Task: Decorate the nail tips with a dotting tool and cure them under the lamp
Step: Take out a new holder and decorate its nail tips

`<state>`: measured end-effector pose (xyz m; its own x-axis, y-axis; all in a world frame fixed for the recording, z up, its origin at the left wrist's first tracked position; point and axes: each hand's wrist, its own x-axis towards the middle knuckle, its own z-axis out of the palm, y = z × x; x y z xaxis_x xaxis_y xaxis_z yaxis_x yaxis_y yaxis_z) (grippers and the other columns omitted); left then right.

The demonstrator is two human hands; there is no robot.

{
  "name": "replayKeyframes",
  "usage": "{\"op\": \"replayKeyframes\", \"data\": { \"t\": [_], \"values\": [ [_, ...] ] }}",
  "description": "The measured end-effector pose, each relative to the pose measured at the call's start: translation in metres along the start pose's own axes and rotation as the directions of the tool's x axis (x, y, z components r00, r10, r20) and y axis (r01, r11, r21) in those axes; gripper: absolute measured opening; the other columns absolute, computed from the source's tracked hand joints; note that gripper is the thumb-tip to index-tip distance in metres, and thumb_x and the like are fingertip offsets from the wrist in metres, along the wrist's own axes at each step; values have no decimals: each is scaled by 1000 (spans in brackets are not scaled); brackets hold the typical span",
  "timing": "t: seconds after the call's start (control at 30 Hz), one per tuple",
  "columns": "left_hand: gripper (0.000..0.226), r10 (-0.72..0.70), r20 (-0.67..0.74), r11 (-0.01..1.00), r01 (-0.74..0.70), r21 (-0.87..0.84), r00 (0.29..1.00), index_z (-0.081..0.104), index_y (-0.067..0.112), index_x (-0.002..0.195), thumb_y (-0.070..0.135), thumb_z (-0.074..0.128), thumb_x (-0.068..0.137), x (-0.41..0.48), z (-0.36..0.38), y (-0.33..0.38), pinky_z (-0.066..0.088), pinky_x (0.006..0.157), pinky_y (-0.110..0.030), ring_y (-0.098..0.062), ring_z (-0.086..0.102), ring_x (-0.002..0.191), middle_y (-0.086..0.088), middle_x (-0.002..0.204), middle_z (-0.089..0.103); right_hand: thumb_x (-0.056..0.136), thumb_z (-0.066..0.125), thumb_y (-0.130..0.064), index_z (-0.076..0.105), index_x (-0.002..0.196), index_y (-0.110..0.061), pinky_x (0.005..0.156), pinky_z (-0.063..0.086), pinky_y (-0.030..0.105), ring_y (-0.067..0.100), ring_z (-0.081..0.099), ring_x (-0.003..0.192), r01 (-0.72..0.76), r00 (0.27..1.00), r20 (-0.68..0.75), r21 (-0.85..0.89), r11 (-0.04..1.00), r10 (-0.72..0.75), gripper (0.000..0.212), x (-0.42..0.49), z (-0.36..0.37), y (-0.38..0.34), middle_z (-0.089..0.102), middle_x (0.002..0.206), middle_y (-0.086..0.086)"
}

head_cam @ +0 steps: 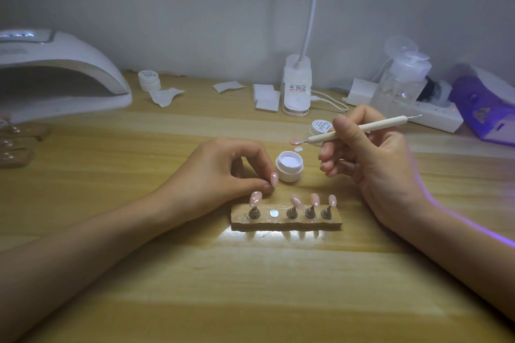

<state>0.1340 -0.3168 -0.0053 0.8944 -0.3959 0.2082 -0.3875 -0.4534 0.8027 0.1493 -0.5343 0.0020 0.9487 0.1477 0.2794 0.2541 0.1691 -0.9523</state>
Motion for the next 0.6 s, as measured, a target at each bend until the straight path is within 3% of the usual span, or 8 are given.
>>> {"op": "replayKeyframes", "data": {
  "t": [0.27,0.4,0.6],
  "values": [
    [22,-1,0,1000,1,10,1000,70,20,74,0,76,79,1,0,1,33,51,-3,4,55,47,19,51,62,89,66,-32,49,74,-15,48,50,21,18,63,52,-38,999,14,41,998,37,28,-2,3,-2,65,62,8],
    [22,-2,5,1000,2,-11,1000,70,20,74,-1,75,79,0,0,-1,34,52,-3,2,55,47,14,52,63,89,57,-22,51,69,-18,47,50,24,20,63,52,-77,994,83,24,997,75,21,-7,6,0,65,62,9],
    [19,12,6,1000,-12,-19,1000,70,14,75,-3,76,79,1,0,-1,35,52,-2,3,56,45,13,54,64,86,63,-21,49,71,-14,40,45,22,24,60,45,-100,987,129,-7,995,100,22,-10,11,3,63,61,14]
  ]
}}
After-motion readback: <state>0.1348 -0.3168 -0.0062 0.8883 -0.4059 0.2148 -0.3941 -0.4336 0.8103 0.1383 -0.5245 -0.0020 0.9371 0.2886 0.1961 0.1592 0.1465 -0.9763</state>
